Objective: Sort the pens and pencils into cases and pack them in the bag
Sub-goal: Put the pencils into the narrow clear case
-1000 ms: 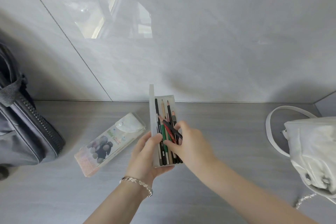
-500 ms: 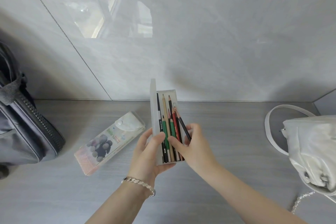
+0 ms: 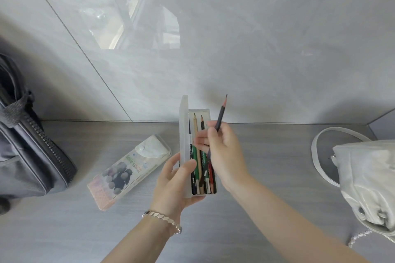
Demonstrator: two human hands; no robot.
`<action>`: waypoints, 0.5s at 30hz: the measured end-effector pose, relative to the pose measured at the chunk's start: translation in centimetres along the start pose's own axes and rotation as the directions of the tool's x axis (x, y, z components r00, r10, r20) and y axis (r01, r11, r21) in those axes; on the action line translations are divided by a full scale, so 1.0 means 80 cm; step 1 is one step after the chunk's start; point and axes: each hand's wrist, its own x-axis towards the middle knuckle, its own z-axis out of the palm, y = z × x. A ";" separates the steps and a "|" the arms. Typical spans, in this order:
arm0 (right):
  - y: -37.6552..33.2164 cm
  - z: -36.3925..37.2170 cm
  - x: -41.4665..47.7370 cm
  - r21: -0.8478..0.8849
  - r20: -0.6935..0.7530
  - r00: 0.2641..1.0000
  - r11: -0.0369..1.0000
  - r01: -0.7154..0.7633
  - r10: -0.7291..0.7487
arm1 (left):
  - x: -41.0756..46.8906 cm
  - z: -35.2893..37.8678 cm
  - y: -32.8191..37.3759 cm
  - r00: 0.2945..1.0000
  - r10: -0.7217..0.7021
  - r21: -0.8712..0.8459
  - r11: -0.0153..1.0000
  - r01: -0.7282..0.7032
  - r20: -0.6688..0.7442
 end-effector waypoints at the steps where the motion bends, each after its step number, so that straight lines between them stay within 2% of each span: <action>1: 0.008 0.006 0.001 -0.057 -0.001 1.000 0.998 0.017 -0.017 | 0.000 0.001 0.000 1.000 -0.001 -0.005 1.000 0.001 0.003; 4: 0.032 0.015 -0.003 -0.281 0.031 0.993 0.953 0.116 -0.112 | -0.001 0.003 0.000 1.000 -0.003 -0.032 0.999 0.004 0.015; 6: 0.045 0.013 -0.010 -0.370 0.109 0.976 0.904 0.215 -0.188 | -0.002 0.003 0.000 1.000 -0.009 -0.038 0.999 0.010 0.015; 9: 0.058 0.009 -0.017 -0.527 0.221 0.926 0.761 0.378 -0.307 | -0.002 0.001 0.002 1.000 -0.017 -0.057 0.998 0.018 0.014; 12: 0.064 0.001 -0.012 -0.573 0.242 0.842 0.629 0.525 -0.482 | -0.003 0.000 0.004 1.000 -0.024 -0.074 0.997 0.025 0.017; 14: 0.069 -0.006 -0.009 -0.642 0.243 0.810 0.538 0.547 -0.533 | -0.002 -0.003 0.003 0.999 -0.029 -0.073 0.997 0.030 0.016; 15: 0.071 -0.010 -0.008 -0.689 0.256 0.818 0.497 0.528 -0.515 | -0.002 -0.004 0.003 0.999 -0.030 -0.072 0.997 0.031 0.013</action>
